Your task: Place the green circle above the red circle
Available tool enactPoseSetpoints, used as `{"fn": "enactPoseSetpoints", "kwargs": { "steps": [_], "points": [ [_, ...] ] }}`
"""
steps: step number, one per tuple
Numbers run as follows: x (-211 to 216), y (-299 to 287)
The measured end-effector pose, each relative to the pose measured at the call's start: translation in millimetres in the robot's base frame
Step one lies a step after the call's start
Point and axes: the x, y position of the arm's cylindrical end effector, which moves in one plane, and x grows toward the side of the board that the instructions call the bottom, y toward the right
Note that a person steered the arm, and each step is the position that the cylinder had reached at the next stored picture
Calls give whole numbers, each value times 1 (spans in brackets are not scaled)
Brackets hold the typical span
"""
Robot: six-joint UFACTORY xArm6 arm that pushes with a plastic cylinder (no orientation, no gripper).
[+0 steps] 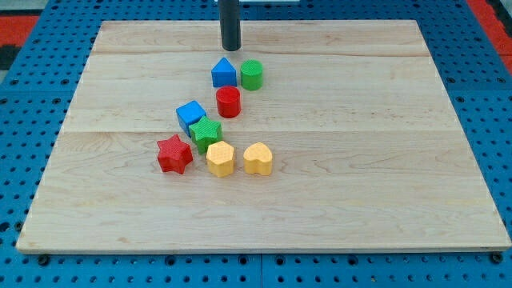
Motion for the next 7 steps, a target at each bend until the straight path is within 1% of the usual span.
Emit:
{"fn": "enactPoseSetpoints", "kwargs": {
  "steps": [1,2,3,4,5,6,7],
  "points": [
    [42,-1],
    [121,-1],
    [159,-1],
    [156,-1],
    [105,-4],
    [40,-5],
    [1,-5]
  ]
}}
